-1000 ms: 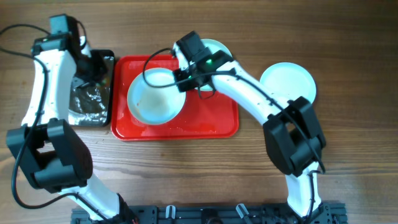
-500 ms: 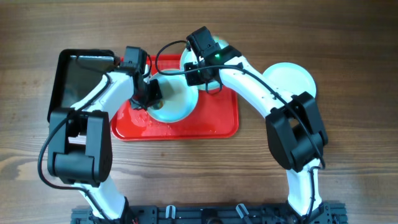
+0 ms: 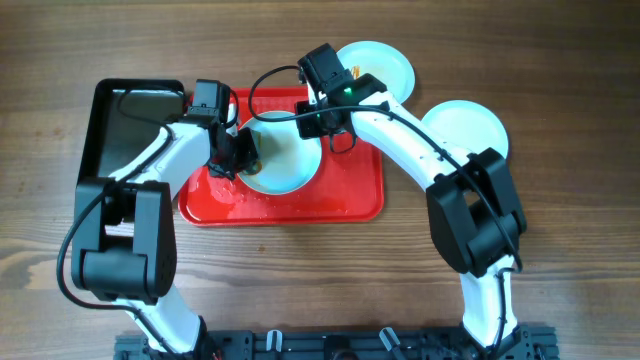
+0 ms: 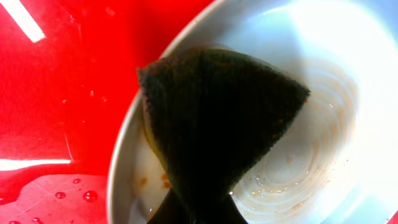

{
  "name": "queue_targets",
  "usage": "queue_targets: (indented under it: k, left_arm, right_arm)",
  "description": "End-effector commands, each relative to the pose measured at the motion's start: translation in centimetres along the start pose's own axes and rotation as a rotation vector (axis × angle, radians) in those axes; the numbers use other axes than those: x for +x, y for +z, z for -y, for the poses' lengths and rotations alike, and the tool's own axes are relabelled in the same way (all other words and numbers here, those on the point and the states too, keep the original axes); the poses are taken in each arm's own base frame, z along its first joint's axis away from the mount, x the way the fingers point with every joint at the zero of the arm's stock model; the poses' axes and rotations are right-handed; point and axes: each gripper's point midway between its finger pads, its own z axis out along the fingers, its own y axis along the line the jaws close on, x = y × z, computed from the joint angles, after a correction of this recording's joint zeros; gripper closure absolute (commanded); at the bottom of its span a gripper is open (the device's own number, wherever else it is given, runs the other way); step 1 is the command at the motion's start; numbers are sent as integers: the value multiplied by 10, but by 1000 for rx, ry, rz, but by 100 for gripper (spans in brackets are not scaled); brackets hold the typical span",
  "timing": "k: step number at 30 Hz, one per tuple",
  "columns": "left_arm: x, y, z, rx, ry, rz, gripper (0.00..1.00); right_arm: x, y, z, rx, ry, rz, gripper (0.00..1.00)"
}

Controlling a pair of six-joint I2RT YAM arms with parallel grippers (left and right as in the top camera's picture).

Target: Clean dirty plates on tray and stack at the side

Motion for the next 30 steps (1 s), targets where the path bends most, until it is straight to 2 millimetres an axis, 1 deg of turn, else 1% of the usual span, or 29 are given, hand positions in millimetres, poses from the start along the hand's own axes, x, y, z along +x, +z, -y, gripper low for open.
queue_targets:
  k: [1, 2, 4, 7, 8, 10, 11, 12, 14, 16, 17, 19, 21, 22, 23, 24, 25, 26, 27, 28, 30]
  left_arm:
    - [6, 11, -30, -113, -36, -14, 96]
    - [6, 11, -30, -113, -36, -13, 96]
    - [6, 11, -30, -113, -36, -14, 96]
    - [5, 11, -31, -120, -36, -11, 96]
    - [5, 11, -31, -120, -36, -11, 96]
    - [3, 11, -30, -115, -32, -1, 96]
    - [-1, 11, -28, -108, 0, 13, 96]
    - [-14, 8, -26, -108, 76, 52, 96]
    - [-46, -7, -33, -175, 72, 150, 96]
    - [-72, -23, -28, -189, 75, 228, 96]
    - [-90, -36, -22, -192, 79, 280, 96]
    - [-112, -56, -9, -173, 84, 345, 96]
    - [-124, -77, 1, -156, 87, 387, 96]
    - [-127, -88, 6, -148, 89, 407, 96]
    - [-126, -93, 7, -146, 89, 412, 90]
    - [-123, -95, 6, -149, 88, 404, 87]
    - [-120, -94, 4, -155, 87, 391, 86]
    - [-115, -91, 1, -164, 84, 366, 86]
    - [-109, -87, -2, -176, 81, 336, 86]
    - [-107, -86, -3, -179, 80, 329, 84]
    - [-107, -86, -3, -179, 80, 329, 82]
  right_arm:
    - [22, 30, 6, 16, 7, -82, 58]
    - [30, 40, 9, 19, 12, -112, 58]
    - [37, 50, 12, 22, 19, -139, 58]
    - [41, 60, 17, 33, 68, -152, 59]
    - [43, 63, 18, 35, 83, -158, 76]
    - [46, 63, 17, 32, 102, -169, 95]
    - [48, 63, 16, 26, 102, -176, 96]
    - [50, 63, 14, 18, 103, -186, 96]
    - [52, 62, 14, 21, 103, -195, 96]
    - [53, 62, 14, 20, 104, -200, 96]
    - [55, 62, 15, 22, 105, -205, 96]
    - [55, 62, 15, 24, 105, -209, 95]
    - [55, 62, 15, 24, 105, -208, 96]
    - [55, 62, 15, 23, 105, -207, 94]
    - [54, 62, 15, 22, 105, -205, 77]
    - [54, 62, 14, 18, 106, -204, 69]
    - [55, 62, 11, 4, 123, -210, 65]
    - [57, 61, 5, -28, 155, -227, 67]
    - [62, 62, 1, -34, 173, -241, 92]
    - [65, 63, 0, -25, 167, -242, 95]
    - [65, 63, 1, -18, 160, -241, 96]
